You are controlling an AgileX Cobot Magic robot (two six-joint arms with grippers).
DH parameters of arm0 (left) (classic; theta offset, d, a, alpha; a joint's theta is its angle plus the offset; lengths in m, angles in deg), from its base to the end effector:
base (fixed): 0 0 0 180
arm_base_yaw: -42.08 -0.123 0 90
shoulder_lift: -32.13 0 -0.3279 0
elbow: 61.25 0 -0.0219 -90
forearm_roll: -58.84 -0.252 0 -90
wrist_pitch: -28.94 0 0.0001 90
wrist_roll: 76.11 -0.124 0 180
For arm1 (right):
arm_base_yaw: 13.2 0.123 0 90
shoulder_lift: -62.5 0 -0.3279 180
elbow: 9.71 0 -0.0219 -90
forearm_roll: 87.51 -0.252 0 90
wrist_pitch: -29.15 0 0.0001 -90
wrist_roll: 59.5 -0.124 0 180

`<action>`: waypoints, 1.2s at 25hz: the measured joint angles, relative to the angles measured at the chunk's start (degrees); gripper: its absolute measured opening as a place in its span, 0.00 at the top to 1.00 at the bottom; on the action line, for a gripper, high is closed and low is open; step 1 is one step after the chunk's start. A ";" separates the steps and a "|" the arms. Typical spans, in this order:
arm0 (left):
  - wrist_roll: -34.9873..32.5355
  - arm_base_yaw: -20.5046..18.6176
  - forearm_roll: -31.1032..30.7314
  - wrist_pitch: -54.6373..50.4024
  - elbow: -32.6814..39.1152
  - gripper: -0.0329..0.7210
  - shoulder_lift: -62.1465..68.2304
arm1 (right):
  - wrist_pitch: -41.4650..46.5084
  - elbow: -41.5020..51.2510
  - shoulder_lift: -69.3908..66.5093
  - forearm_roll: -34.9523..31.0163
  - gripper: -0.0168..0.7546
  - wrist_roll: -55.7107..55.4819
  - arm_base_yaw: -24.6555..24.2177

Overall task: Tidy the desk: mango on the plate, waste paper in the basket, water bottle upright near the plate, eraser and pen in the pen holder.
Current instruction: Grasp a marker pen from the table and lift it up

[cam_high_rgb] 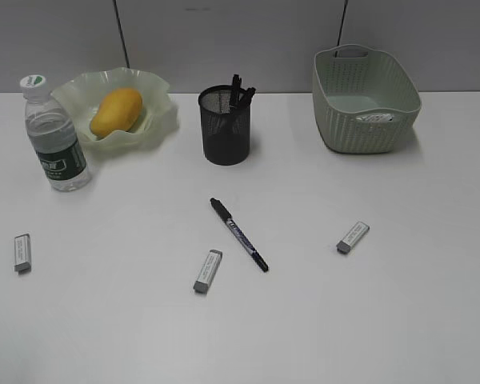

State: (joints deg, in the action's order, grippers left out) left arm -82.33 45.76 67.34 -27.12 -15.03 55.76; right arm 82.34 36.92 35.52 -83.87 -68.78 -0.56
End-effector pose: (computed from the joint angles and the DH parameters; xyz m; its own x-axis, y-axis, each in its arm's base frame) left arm 0.0276 -0.0170 0.2901 -0.5768 0.0623 -0.8145 0.1778 0.9827 -0.0508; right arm 0.0429 0.0032 0.2897 -0.6014 -0.0084 -0.7989 -0.1053 0.9921 0.0688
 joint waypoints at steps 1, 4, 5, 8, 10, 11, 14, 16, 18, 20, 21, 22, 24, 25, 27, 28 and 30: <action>0.03 0.00 0.00 -0.05 0.00 0.36 -0.04 | -0.05 0.00 -0.05 0.00 0.40 0.00 0.00; 0.08 0.00 0.12 -1.79 0.00 0.36 -0.11 | -0.16 0.00 -0.70 0.00 0.40 0.79 0.00; 0.15 0.00 0.11 -2.59 0.02 0.36 -0.11 | -0.33 0.00 -1.28 0.00 0.40 1.60 0.00; 0.15 0.00 0.04 -3.87 0.67 0.36 -0.11 | -2.70 0.00 -4.61 0.17 0.40 3.92 0.00; 0.21 0.00 -0.02 -4.27 1.13 0.36 -0.11 | -5.91 -0.04 -8.53 0.35 0.40 4.66 0.00; 0.17 0.00 -0.07 -4.48 1.35 0.36 -0.11 | -7.91 -0.06 -10.52 0.35 0.40 5.08 0.00; 0.17 0.00 -0.14 -4.81 1.65 0.36 -0.11 | -13.45 -0.30 -18.67 0.35 0.40 6.00 0.00; 0.17 0.00 -0.14 -4.85 1.65 0.36 -0.11 | -15.95 -1.31 -24.67 0.35 0.40 6.45 0.00; 0.17 0.00 -0.16 -4.87 1.65 0.36 -0.11 | -17.00 -3.40 -32.09 0.28 0.40 7.71 0.00; 0.17 0.00 -0.20 -4.91 1.65 0.36 -0.11 | -17.28 -6.54 -37.85 -0.17 0.40 9.28 0.00; 0.17 0.00 -0.20 -4.91 1.65 0.36 -0.11 | -17.28 -8.64 -41.05 -0.62 0.40 10.41 0.00; 0.22 0.00 -0.20 -4.91 1.65 0.36 -0.11 | -17.28 -10.91 -44.17 -1.44 0.40 11.19 0.00; 0.22 0.00 -0.20 -4.91 1.65 0.36 -0.11 | -17.20 -15.35 -49.58 -2.85 0.40 12.28 0.36; 0.22 0.00 -0.20 -4.91 1.65 0.36 -0.11 | -16.97 -17.87 -52.36 -3.07 0.40 12.44 0.91; 0.22 0.00 -0.20 -4.91 1.65 0.36 -0.11 | -16.35 -22.44 -57.24 -3.24 0.40 13.40 2.80; 0.22 0.00 -0.20 -4.91 1.65 0.36 -0.11 | -15.99 -24.86 -59.78 -3.24 0.41 13.94 4.34; 0.22 0.00 -0.20 -4.91 1.65 0.36 -0.11 | -15.44 -29.58 -64.36 -3.63 0.41 14.28 7.66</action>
State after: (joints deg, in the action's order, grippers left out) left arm -82.11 45.76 67.14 -32.04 -13.38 55.64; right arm 66.90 7.35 -28.84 -87.51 -54.50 7.10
